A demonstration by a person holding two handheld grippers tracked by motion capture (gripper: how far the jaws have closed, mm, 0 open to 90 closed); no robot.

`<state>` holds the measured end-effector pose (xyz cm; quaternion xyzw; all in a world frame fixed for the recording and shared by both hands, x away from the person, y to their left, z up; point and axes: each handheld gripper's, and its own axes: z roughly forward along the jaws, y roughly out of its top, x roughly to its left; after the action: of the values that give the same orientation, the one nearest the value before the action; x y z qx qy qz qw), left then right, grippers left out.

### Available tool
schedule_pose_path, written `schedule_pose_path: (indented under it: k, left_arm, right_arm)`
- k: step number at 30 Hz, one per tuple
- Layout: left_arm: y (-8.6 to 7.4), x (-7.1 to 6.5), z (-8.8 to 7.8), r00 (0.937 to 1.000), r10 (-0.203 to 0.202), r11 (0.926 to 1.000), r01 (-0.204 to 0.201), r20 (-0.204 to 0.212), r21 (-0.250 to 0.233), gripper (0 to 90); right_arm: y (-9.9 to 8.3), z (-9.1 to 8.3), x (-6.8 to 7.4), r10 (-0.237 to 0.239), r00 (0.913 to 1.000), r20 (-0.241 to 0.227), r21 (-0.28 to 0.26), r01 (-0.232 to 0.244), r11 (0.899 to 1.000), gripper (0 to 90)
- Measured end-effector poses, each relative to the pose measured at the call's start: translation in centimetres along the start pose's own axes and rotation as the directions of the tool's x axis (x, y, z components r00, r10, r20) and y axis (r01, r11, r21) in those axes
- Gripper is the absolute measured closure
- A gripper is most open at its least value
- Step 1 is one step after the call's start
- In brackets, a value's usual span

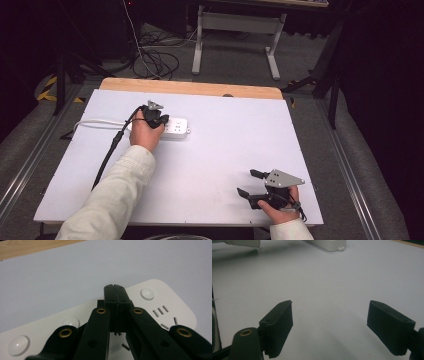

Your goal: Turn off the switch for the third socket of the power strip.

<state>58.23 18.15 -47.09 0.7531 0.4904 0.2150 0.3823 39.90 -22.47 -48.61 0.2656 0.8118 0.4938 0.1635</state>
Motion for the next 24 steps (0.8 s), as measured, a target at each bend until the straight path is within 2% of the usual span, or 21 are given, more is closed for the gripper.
schedule_pose_path:
  k: [3, 5, 7, 8, 10, 11, 12, 14, 18, 24]
  left_arm:
    - [0.0, 0.0, 0.0, 1.0, 0.0, 1.0, 0.0, -0.005, 0.006, 90.0]
    - [0.0, 0.2, 0.0, 0.9995, 0.031, 0.9995, -0.031, -0.007, -0.005, 90.0]
    - [0.0, 0.3, 0.0, 0.9995, 0.032, 0.9995, -0.032, 0.0, -0.005, 90.0]
    - [0.4, 0.5, -0.6, 0.9999, 0.014, 0.9998, -0.014, -0.005, 0.014, 90.0]
    - [0.7, 0.4, -1.3, 0.9997, -0.007, 0.9999, 0.008, 0.024, -0.009, 90.0]
    - [0.7, 0.4, -1.3, 0.9997, -0.007, 0.9999, 0.008, 0.024, -0.009, 90.0]
    - [1.1, 0.1, -2.0, 0.9982, -0.017, 0.9991, 0.02, 0.057, -0.038, 90.0]
    - [1.2, 0.0, -2.3, 0.9968, -0.033, 0.9987, 0.036, 0.073, -0.037, 90.0]
    - [1.5, 0.2, -3.2, 0.9975, -0.02, 0.9995, 0.022, 0.068, -0.022, 90.0]
    - [1.8, 0.1, -4.2, 0.9976, -0.009, 0.9987, 0.012, 0.069, -0.049, 90.0]
  right_arm:
    - [0.0, 0.0, 0.0, 0.0, 1.0, -0.002, 0.001, 0.0, 1.0, 21.1]
    - [0.0, 0.0, 0.0, 0.0, 1.0, -0.002, 0.002, 0.0, 1.0, 21.1]
    - [0.0, 0.0, 0.0, 0.0, 1.0, -0.003, 0.002, 0.0, 1.0, 21.1]
    - [0.0, 0.0, 0.0, 0.0, 1.0, -0.004, 0.002, 0.0, 1.0, 21.1]
    - [0.0, 0.0, 0.0, 0.001, 1.0, -0.002, -0.002, -0.001, 1.0, 21.1]
    - [0.0, 0.0, 0.0, 0.003, 1.0, 0.0, -0.003, -0.003, 1.0, 21.1]
    - [0.0, 0.0, 0.0, 0.006, 1.0, 0.002, -0.004, -0.006, 1.0, 21.1]
    - [0.1, 0.1, 0.0, 0.0, 1.0, 0.005, 0.0, 0.0, 1.0, 21.1]
    - [0.1, 0.1, 0.2, -0.003, 1.0, 0.003, 0.003, 0.003, 1.0, 21.1]
    - [0.1, 0.1, 0.2, -0.001, 1.0, 0.007, 0.0, 0.001, 1.0, 21.1]
